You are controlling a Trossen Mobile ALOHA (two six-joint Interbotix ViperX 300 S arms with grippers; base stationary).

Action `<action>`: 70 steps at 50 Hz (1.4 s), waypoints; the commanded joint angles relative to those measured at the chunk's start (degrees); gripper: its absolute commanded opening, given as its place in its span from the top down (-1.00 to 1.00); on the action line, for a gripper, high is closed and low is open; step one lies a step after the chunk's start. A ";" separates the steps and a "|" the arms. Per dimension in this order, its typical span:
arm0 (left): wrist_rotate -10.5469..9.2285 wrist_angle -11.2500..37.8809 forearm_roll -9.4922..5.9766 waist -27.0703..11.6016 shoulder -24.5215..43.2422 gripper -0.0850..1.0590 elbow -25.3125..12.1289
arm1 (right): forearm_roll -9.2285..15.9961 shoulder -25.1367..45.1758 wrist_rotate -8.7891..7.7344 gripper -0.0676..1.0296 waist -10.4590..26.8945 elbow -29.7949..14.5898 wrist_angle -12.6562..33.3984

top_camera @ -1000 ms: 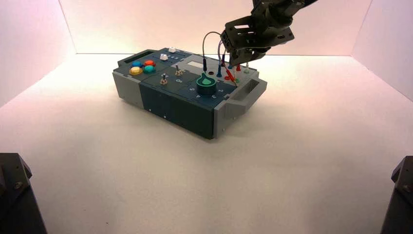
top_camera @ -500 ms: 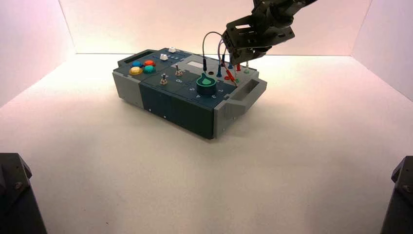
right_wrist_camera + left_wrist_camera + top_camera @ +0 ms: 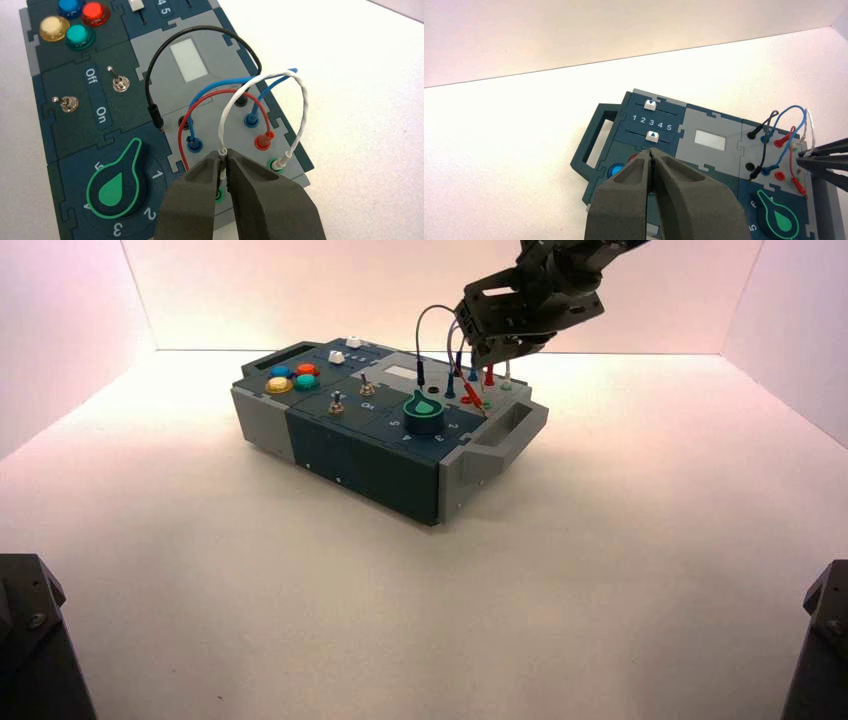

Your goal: Insert the white wire.

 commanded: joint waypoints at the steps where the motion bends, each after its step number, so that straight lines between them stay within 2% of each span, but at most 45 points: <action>1: 0.09 -0.26 -0.09 0.88 -0.44 0.91 -1.41 | -0.09 -1.23 0.53 0.91 -0.18 -0.09 -0.97; 14: 0.09 -0.35 0.00 1.05 -0.44 0.91 -1.41 | 0.35 -1.32 1.14 0.91 -0.26 0.26 -0.88; 70: 0.00 -0.70 -0.09 1.49 0.09 0.91 -1.67 | 1.32 -0.62 1.76 0.91 -0.26 0.44 -0.97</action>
